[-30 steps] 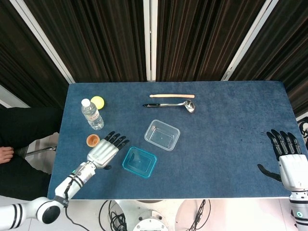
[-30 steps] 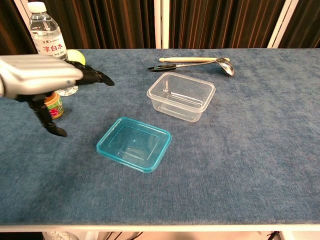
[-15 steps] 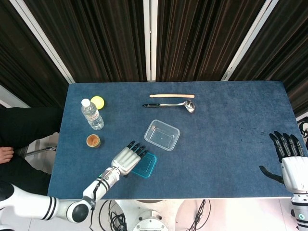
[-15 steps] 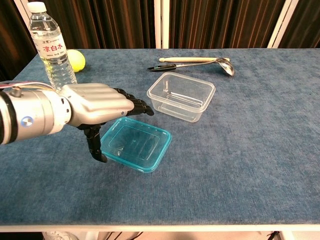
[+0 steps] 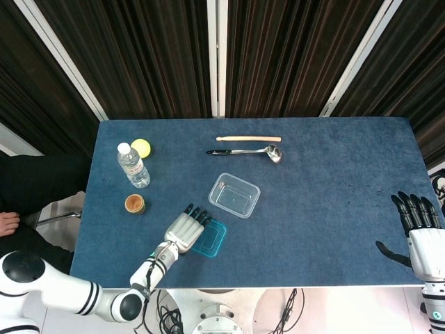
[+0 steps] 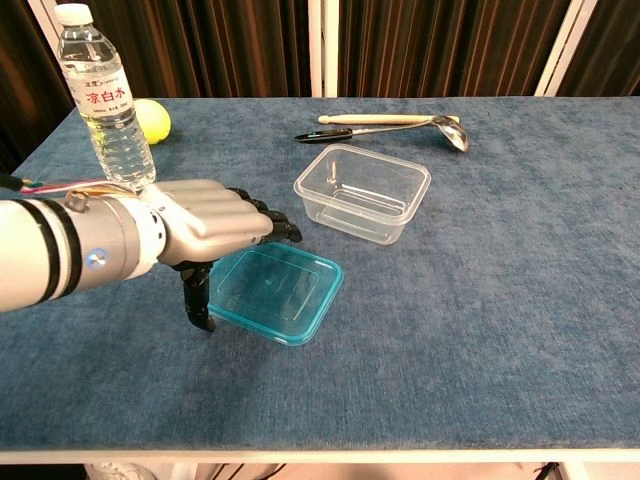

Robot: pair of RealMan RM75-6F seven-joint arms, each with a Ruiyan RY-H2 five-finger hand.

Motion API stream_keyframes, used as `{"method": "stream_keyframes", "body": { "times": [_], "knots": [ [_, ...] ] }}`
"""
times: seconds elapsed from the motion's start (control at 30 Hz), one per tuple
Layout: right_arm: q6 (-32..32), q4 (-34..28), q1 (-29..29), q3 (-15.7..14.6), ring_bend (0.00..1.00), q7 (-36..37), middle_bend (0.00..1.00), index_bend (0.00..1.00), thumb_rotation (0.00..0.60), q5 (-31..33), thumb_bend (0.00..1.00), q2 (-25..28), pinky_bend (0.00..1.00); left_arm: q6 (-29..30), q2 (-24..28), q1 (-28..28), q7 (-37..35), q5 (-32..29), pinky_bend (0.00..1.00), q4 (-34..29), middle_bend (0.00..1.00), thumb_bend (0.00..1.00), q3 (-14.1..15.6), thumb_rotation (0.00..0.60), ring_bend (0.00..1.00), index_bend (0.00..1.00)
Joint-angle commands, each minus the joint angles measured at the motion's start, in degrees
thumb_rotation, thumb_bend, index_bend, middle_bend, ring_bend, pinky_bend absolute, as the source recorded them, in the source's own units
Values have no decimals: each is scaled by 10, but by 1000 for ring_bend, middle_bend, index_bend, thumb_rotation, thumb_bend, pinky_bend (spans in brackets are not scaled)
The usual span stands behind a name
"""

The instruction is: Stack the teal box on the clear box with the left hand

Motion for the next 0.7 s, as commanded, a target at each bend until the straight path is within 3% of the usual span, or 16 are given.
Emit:
{"method": "stream_keyframes", "body": {
  "times": [0.03, 0.3, 0.5, 0.7],
  "knots": [
    [0, 2, 0, 0, 0, 2, 48, 0, 600, 1, 71, 0, 0, 2, -7, -10, -2, -15, 23, 9, 12, 0, 0, 600, 0, 50],
    [-5, 6, 0, 0, 0, 6, 47, 0, 600, 4, 76, -4, 0, -2, -14, -27, -9, -39, 26, 24, 13, 0, 8, 600, 0, 53],
    [-4, 9, -1, 1, 0, 10, 47, 0, 600, 6, 75, -4, 0, -4, -16, -35, -20, -45, 67, 28, 102, 32, 12, 600, 7, 154],
    [-1, 10, -2, 1, 0, 11, 47, 0, 600, 4, 75, -5, 0, -3, -11, -25, -61, 28, 312, 29, 318, 184, 21, 600, 218, 328]
  ]
}}
